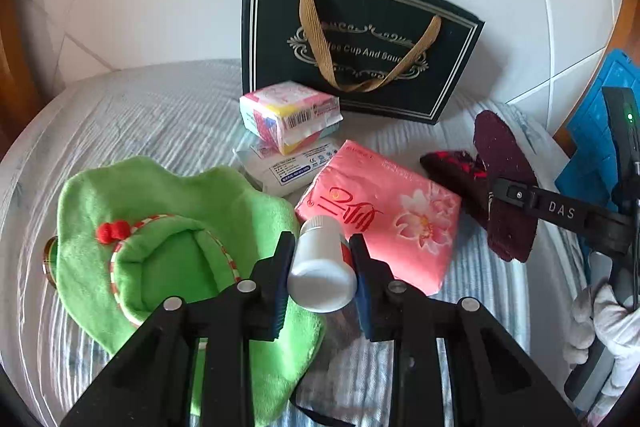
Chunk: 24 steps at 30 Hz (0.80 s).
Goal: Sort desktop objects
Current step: 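Grasp the white bottle with the left tool while the right tool grasps the maroon knit hat, then carry the bottle with the left tool while the right tool carries the maroon hat to the crate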
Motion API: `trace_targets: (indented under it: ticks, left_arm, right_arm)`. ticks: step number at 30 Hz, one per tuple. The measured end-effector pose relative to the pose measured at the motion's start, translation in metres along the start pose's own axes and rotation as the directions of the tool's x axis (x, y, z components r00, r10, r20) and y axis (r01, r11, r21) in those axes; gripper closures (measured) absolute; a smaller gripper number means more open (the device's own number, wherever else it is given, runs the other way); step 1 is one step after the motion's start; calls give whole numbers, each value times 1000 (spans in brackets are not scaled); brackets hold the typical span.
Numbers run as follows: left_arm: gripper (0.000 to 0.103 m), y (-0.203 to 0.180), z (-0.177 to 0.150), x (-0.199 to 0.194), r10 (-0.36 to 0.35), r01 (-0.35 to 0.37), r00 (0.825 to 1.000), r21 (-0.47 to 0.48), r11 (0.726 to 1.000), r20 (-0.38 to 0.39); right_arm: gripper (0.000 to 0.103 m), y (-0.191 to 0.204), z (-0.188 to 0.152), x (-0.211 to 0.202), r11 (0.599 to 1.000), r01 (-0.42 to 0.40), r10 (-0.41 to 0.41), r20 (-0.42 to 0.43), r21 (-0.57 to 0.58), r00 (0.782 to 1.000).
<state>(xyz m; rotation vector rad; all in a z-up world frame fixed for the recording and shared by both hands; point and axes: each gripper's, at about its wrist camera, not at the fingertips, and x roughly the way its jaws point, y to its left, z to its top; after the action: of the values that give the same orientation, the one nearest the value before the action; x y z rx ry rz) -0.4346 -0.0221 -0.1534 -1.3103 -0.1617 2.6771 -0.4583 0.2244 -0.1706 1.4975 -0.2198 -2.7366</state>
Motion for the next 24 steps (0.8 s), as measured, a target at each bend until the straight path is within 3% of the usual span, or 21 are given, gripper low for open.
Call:
trace_targets:
  ticks: [6, 12, 19, 24]
  left_arm:
    - [76, -3, 0, -66, -17, 18, 996, 0, 1000, 84]
    - [76, -26, -8, -146, -51, 43, 981, 45, 998, 186]
    - [76, -74, -16, -228, -109, 73, 952, 134, 988, 285]
    - [76, -117, -21, -277, -190, 124, 921, 205, 971, 339]
  right_arm:
    - [68, 13, -22, -81, 998, -42, 45, 79, -36, 996]
    - [68, 27, -36, -172, 995, -63, 75, 177, -73, 981]
    - [68, 25, -60, -286, 996, -39, 64, 332, -80, 941]
    - [68, 8, -80, -368, 997, 7, 25, 443, -71, 896]
